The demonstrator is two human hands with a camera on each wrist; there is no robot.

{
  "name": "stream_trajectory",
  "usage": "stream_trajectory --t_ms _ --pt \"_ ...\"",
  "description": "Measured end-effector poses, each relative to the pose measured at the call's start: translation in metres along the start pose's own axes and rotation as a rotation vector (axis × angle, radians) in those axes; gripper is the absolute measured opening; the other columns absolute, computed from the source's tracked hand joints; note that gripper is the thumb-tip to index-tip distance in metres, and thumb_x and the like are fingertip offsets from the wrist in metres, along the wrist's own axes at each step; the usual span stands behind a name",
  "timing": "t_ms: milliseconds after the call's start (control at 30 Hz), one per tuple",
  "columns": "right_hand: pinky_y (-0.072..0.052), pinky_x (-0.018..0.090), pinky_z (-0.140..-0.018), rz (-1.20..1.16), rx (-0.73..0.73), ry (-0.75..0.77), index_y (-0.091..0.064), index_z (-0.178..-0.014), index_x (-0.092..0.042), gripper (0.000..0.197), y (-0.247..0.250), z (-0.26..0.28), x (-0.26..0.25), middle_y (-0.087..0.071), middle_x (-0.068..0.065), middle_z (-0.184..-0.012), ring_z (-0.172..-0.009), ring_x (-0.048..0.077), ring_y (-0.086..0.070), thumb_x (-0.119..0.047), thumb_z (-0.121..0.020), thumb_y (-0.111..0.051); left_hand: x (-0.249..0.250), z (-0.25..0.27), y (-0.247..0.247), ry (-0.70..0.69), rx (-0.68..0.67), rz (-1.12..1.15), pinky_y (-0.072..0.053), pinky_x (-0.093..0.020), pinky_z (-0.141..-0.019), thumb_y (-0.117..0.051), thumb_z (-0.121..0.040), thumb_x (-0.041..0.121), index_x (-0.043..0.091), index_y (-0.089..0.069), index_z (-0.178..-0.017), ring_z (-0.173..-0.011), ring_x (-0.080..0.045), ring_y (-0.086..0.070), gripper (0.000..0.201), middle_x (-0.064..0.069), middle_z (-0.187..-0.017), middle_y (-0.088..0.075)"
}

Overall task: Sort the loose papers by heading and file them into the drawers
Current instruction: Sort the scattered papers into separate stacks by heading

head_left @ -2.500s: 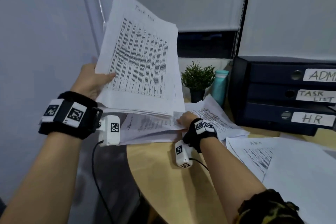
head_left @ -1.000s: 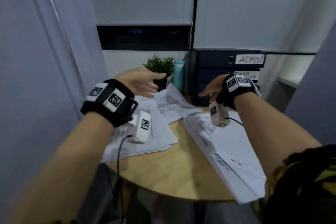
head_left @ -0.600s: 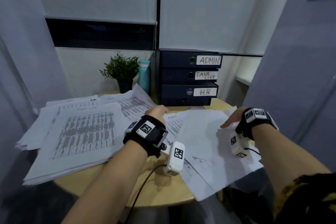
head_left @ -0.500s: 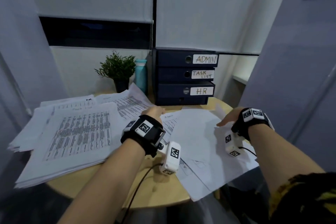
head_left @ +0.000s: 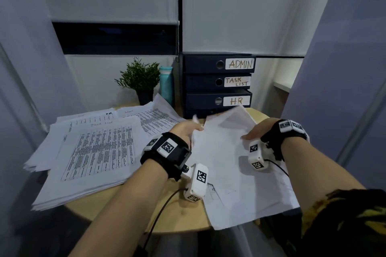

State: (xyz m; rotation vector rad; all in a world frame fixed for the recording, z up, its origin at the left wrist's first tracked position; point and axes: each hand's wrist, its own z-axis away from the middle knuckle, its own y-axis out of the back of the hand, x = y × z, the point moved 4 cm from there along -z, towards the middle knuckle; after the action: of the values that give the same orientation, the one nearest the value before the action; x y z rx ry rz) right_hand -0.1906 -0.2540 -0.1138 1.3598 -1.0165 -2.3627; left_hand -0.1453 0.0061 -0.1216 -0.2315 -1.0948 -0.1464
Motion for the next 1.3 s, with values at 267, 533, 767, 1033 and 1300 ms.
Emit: stream_trajectory --t_ms 267,533,767,1033,1300 --pt "-0.057 0.022 -0.061 -0.477 -0.142 0.189 -0.064 -0.108 -0.009 0.030 0.015 -0.002 0.018 -0.076 0.007 -0.087 -0.071 0.018 -0.073 -0.018 -0.081 -0.074 -0.001 -0.012 0.031 -0.124 -0.032 0.163 -0.037 -0.040 -0.107 -0.084 -0.068 0.034 0.012 -0.067 -0.099 -0.117 -0.026 -0.052 0.042 -0.009 -0.123 -0.061" --pt "-0.056 0.025 -0.059 -0.847 -0.020 0.368 -0.065 -0.106 -0.005 0.055 0.008 -0.003 -0.028 -0.075 0.006 -0.085 -0.073 0.018 -0.072 -0.037 -0.064 -0.081 0.044 0.020 0.013 -0.537 -0.335 0.228 -0.042 -0.043 -0.105 -0.036 -0.102 0.032 0.020 -0.067 -0.104 -0.115 -0.024 -0.060 0.034 -0.013 -0.128 -0.061" --pt "-0.057 0.023 -0.067 -0.974 0.024 0.404 -0.069 -0.105 -0.004 0.058 -0.021 -0.011 -0.027 -0.071 0.009 -0.087 -0.074 0.017 -0.069 -0.041 -0.064 -0.085 0.071 0.021 0.076 -0.716 -0.170 0.261 -0.051 -0.044 -0.095 -0.032 -0.102 0.034 0.010 -0.050 -0.135 -0.115 -0.027 -0.061 0.045 -0.013 -0.127 -0.062" --pt "-0.054 0.021 -0.055 -1.101 0.087 0.469 -0.069 -0.099 -0.006 0.019 -0.045 -0.018 -0.065 -0.074 0.002 -0.078 -0.067 0.012 -0.069 -0.017 -0.083 -0.071 0.063 0.004 0.071 -0.694 -0.196 0.138 -0.051 -0.033 -0.095 -0.048 -0.088 0.044 0.018 -0.051 -0.134 -0.113 -0.014 -0.062 0.053 -0.001 -0.127 -0.063" --pt "-0.046 0.017 -0.080 -1.085 0.980 0.498 -0.064 -0.124 -0.001 0.031 -0.012 0.007 -0.085 -0.068 0.014 -0.116 -0.100 0.017 -0.059 -0.015 -0.098 -0.054 0.072 -0.013 0.099 -0.740 0.168 0.249 -0.052 -0.045 -0.092 -0.054 -0.096 0.026 0.015 -0.066 -0.105 -0.100 -0.024 -0.067 0.018 -0.005 -0.103 -0.071"
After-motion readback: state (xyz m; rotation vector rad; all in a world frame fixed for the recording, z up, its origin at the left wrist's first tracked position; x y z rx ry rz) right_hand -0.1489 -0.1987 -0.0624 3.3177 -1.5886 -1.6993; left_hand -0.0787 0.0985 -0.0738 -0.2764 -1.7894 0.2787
